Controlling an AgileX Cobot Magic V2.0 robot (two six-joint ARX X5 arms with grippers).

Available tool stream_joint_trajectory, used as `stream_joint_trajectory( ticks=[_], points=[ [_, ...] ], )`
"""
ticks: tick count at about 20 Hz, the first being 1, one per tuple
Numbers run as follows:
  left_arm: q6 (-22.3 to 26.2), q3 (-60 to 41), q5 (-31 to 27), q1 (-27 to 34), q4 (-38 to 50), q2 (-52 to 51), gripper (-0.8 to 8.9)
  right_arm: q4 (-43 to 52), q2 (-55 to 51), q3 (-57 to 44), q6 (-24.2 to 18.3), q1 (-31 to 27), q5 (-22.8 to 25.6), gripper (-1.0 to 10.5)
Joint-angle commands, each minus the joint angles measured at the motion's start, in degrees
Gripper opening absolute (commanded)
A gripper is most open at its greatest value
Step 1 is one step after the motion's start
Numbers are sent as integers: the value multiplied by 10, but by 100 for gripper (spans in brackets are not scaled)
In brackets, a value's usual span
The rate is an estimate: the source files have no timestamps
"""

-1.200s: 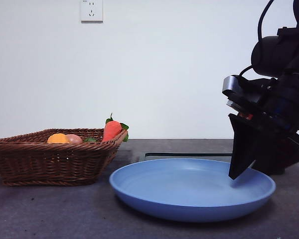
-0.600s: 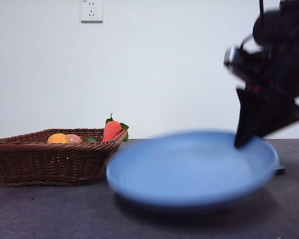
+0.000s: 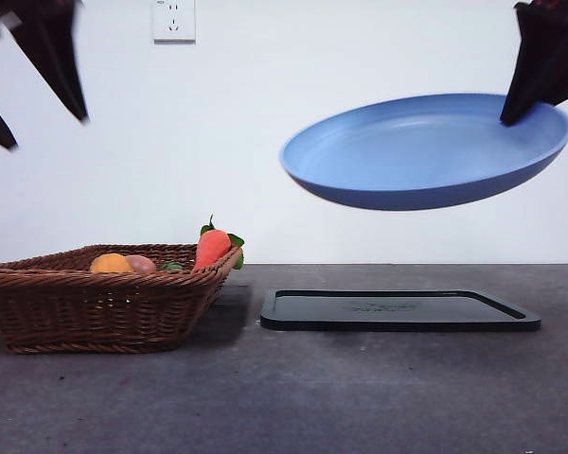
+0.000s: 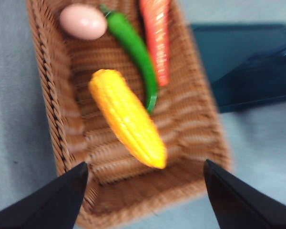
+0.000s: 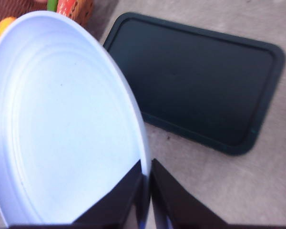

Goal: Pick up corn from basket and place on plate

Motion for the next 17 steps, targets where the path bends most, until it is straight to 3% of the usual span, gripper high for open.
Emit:
stream_joint_trajectory(
  ticks=[1, 9, 17],
  points=[
    [-8, 41, -50, -24, 2, 82, 391, 5, -9, 11, -6, -2, -5, 3],
    [-17, 146, -135, -68, 2, 293, 391, 6, -16, 11, -12, -2, -32, 3],
    [-30, 152, -139, -68, 18, 367, 384, 10, -16, 11, -15, -2, -32, 3]
  ],
)
